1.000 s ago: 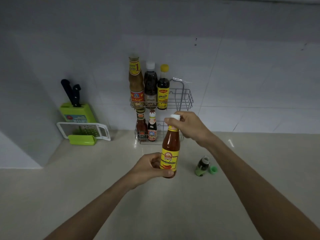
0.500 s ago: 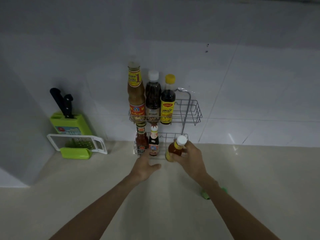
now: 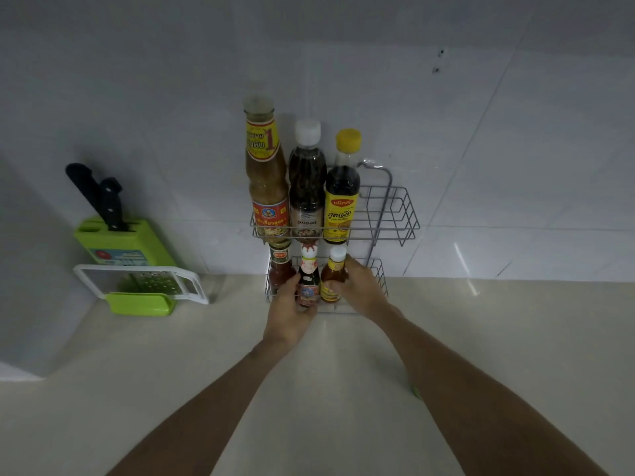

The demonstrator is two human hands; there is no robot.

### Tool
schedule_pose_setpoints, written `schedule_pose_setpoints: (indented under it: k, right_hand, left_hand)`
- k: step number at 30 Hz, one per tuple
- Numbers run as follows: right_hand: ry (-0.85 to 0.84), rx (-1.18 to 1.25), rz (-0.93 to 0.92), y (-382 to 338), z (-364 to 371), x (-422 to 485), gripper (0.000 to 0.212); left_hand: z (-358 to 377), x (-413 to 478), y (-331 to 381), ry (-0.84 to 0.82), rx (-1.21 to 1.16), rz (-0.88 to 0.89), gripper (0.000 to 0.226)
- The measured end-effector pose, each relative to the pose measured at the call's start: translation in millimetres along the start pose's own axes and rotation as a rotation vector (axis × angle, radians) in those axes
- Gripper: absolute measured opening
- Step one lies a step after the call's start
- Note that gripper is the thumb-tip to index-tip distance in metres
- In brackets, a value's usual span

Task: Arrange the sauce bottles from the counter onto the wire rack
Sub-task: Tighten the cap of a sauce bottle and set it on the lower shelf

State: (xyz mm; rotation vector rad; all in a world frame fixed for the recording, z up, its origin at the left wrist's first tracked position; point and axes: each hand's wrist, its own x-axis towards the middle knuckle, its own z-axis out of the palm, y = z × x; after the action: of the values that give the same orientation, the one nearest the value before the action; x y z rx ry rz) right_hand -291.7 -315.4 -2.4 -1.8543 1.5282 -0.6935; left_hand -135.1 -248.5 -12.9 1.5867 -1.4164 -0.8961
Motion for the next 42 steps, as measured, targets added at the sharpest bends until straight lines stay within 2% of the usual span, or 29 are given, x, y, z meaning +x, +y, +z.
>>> schedule_pose_setpoints:
  k: [8,15,18,22,25,28,30,33,37,40,42]
  right_hand:
    - [-0.054,-0.069,0.078,5,9,4,0.047]
    - [-0.122,-0.029,0.154,-1,9,0,0.047]
    - [-0.146,-0.017,0.193,-5,7,-2,0.055]
    - [-0.095,0.038,0.212,-6,-8,-14,0.071]
    - [0.044,0.093,0.151,11,-41,-38,0.056]
    - [0.166,0.045,0.126,46,-79,-78,0.043]
    - [0.150,-0.086,0.180,74,-92,-107,0.046]
    - [0.011,-0.198,0.280,113,-99,-152,0.054]
    - [-0.194,-0.312,0.326,150,-90,-192,0.059]
    - [-0.087,-0.315,0.382,161,-72,-202,0.053]
    - [-0.009,-0.366,0.368,163,-68,-203,0.039]
  left_hand:
    - [-1,1,-1,0.023,0.030,0.036,0.062]
    - [-3,5,1,-0.058,0.034,0.004,0.066]
    - [-6,5,0,-0.076,0.030,0.014,0.063]
    - [-11,-2,-2,-0.051,0.054,0.025,0.057]
    - [-7,-15,-6,-0.031,0.064,-0.038,0.055]
    - [12,-39,-5,-0.120,0.063,-0.071,0.054]
    - [32,-56,-4,-0.207,0.086,-0.083,0.052]
    - [68,-79,4,-0.361,0.148,-0.080,0.053]
    - [117,-95,26,-0.585,0.254,-0.030,0.068]
    - [144,-99,40,-0.656,0.281,0.008,0.076]
    - [159,-97,48,-0.653,0.264,0.039,0.068]
